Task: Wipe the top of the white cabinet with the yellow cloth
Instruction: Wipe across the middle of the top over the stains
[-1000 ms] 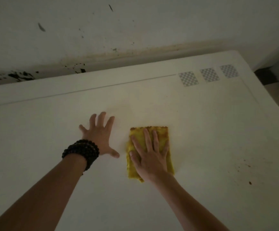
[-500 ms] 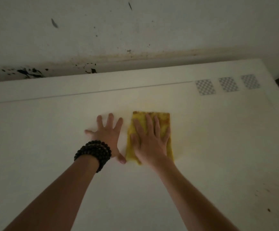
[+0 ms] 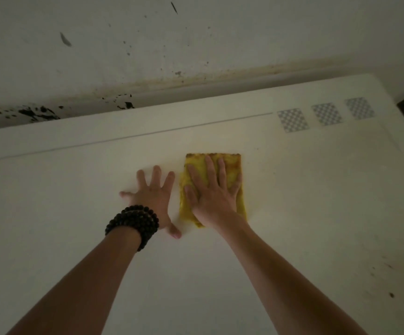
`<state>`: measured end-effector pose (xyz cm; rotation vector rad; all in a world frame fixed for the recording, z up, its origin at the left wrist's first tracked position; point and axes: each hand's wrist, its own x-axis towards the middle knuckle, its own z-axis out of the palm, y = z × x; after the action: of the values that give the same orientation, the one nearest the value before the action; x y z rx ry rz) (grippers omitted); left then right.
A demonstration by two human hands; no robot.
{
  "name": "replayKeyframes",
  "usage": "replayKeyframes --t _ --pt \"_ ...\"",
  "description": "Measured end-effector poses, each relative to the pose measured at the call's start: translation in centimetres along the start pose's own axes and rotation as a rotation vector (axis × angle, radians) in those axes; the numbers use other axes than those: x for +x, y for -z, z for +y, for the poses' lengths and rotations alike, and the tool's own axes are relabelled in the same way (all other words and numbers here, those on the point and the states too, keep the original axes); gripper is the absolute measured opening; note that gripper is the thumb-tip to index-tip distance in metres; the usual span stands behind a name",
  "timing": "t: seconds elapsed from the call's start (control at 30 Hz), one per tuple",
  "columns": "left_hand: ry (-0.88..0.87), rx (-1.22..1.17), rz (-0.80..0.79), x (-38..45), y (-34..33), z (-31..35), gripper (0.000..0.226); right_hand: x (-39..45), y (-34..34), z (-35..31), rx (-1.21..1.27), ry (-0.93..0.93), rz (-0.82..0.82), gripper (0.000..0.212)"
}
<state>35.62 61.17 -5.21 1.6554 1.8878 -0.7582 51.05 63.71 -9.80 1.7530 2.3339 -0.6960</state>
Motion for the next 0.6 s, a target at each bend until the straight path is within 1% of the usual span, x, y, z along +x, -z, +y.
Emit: replayKeyframes --t 0.07,0.13,0.23,0.3,0.4,0.53,0.6 --pt "-0.004 0.001 0.009 0.0 -0.1 -0.1 0.153 -3.3 -1.0 0.3 -0.009 -0.001 -0.009 0.059" --pt "-0.003 0.010 0.013 0.2 -0.3 0.0 0.154 -4.7 -1.4 0.4 -0.042 -0.018 -0.025 0.059" --pt "-0.002 0.024 0.004 0.3 -0.1 0.1 0.153 -1.3 -0.1 0.1 -0.028 -0.012 -0.013 0.058" --pt "0.002 0.028 0.000 0.3 0.0 0.1 0.153 1.8 1.1 -0.2 0.005 -0.002 -0.034 0.058" --pt "0.009 0.028 -0.004 0.4 0.0 0.0 0.153 3.0 1.5 -0.1 0.016 -0.004 -0.037 0.058" --pt "0.017 0.047 -0.019 0.0 0.0 -0.2 0.154 -1.5 0.3 2.0 0.039 -0.046 -0.008 0.058" --pt "0.005 0.093 0.006 -0.1 0.4 0.4 0.149 -4.2 -0.1 4.0 0.036 -0.088 -0.011 0.058"
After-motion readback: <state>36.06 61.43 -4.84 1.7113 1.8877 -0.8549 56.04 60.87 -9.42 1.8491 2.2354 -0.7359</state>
